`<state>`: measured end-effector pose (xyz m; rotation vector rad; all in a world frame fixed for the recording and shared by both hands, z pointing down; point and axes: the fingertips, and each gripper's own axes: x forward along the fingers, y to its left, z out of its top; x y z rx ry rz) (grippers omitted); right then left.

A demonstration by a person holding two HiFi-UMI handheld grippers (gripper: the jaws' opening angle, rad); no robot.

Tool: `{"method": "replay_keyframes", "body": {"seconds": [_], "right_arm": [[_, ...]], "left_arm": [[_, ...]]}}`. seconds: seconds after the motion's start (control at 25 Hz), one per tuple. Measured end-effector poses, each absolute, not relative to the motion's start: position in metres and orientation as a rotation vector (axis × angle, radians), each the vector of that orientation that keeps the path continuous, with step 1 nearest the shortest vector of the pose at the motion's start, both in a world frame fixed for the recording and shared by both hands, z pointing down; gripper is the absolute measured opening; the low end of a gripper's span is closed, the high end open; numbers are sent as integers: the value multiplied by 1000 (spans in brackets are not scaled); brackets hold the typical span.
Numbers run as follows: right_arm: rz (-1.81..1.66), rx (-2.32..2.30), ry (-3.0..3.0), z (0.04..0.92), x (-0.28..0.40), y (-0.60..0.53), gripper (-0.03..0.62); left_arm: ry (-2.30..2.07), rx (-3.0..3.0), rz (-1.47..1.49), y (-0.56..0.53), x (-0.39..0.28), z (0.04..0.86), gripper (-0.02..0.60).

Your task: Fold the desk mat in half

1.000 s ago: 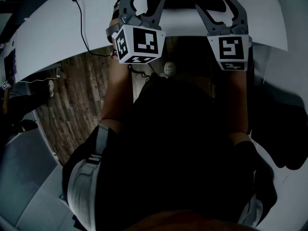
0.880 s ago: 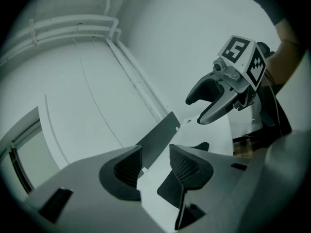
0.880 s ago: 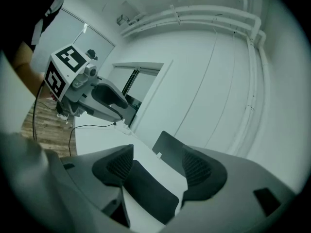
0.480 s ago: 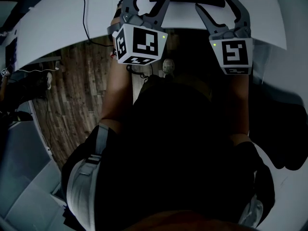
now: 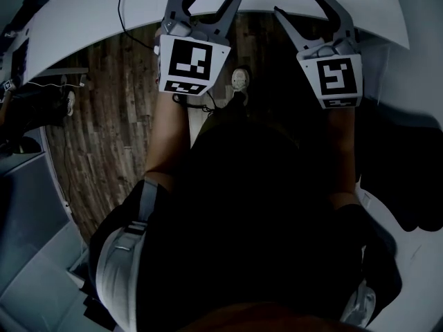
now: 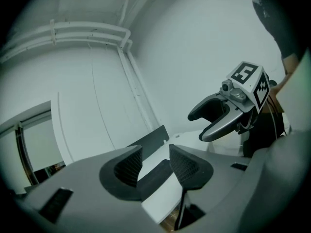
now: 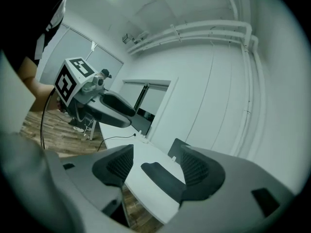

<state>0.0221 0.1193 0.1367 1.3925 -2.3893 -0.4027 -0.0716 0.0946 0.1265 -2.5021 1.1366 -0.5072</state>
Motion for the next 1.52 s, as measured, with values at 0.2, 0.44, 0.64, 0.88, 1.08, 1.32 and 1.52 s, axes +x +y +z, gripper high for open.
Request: {"method": "replay_keyframes", "body": {"seconds": [0.2,0.44,0.64,0.88,1.08,1.32,1.52], "right_arm": [[-424,1394,-2437,131,23,175,305],[-461,1388,-2467,118,22,221,305],[-562,1429,-2443,107,35,250,301],[-598,1490,-2465,99,42,274,37],[-564,1493,-2515,94,39,281,29],[-633,1457,-2476,99,34,291,29],[-649,1474,-2432,100,26,291,28]], "left_arm": [[1075,-2467,-516,159,-52,124,183],[1032,-2470,-511,205,-46,119,121],[1096,-2402,-416,228,-43,101,27],[1148,-2382,-385,247,-46,101,14],[1151,-2409,-426,257,-53,104,12],[1127,-2408,-413,270,-51,103,12],[1119,-2417,-419,273,-58,102,14]]}}
